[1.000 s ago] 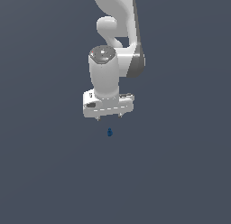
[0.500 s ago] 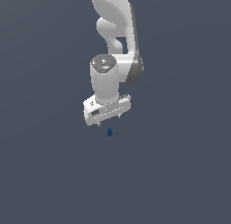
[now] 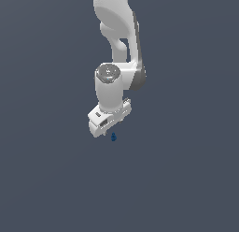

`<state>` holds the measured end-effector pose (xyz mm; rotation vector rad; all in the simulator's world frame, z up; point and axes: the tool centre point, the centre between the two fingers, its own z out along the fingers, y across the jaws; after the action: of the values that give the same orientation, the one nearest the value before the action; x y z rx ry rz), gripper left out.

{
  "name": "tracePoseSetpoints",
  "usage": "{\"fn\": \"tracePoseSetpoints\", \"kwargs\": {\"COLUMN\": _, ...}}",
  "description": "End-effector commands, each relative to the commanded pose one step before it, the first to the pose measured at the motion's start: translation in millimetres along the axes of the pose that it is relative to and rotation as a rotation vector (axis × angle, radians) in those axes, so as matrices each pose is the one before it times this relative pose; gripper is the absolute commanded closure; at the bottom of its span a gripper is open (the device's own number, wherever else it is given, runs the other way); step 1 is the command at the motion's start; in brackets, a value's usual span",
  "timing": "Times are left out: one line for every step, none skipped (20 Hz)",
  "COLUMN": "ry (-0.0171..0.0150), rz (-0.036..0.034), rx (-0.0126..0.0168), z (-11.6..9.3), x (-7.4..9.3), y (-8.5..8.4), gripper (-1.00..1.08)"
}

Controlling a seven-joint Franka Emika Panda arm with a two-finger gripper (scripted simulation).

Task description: Pick up the object and move it to a goal position.

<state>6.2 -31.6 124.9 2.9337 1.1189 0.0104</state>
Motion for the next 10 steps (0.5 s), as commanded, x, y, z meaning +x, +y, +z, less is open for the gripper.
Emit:
{"fn": "tracePoseSetpoints", "kwargs": {"ry": -0.00185, "rz": -0.07447, "rx": 0.00023, "z": 5.67, "x": -0.30, "y": 0.00, "gripper": -0.92}}
{"fn": "tracePoseSetpoints", "kwargs": {"ry": -0.00063, "rz": -0.02904, "rx": 0.00022, "z": 2.23, "x": -0.11, "y": -0.04, "gripper": -0.92}}
{"fn": "tracePoseSetpoints", "kwargs": {"ry": -0.00056, "rz": -0.02904, "rx": 0.00026, "z": 2.22, "x": -0.10, "y": -0.05, "gripper": -0.92}}
{"fn": "tracePoseSetpoints", "kwargs": {"ry": -0.00048, "rz": -0.02878, "rx": 0.00029, "z": 2.19, "x": -0.09, "y": -0.07, "gripper": -0.92}}
{"fn": "tracePoseSetpoints", "kwargs": {"ry": -0.00040, "rz": -0.02755, "rx": 0.00030, "z": 2.09, "x": -0.07, "y": -0.08, "gripper": -0.92}}
{"fn": "tracePoseSetpoints", "kwargs": {"ry": -0.00031, "rz": -0.02606, "rx": 0.00031, "z": 1.97, "x": -0.06, "y": -0.09, "gripper": -0.92}}
{"fn": "tracePoseSetpoints", "kwargs": {"ry": -0.00024, "rz": -0.02457, "rx": 0.00031, "z": 1.85, "x": -0.05, "y": -0.09, "gripper": -0.92}}
{"fn": "tracePoseSetpoints", "kwargs": {"ry": -0.00018, "rz": -0.02308, "rx": 0.00030, "z": 1.73, "x": -0.04, "y": -0.09, "gripper": -0.92}}
{"fn": "tracePoseSetpoints", "kwargs": {"ry": -0.00012, "rz": -0.02159, "rx": 0.00029, "z": 1.61, "x": -0.03, "y": -0.09, "gripper": -0.92}}
{"fn": "tracePoseSetpoints", "kwargs": {"ry": -0.00008, "rz": -0.02009, "rx": 0.00027, "z": 1.50, "x": -0.02, "y": -0.09, "gripper": -0.92}}
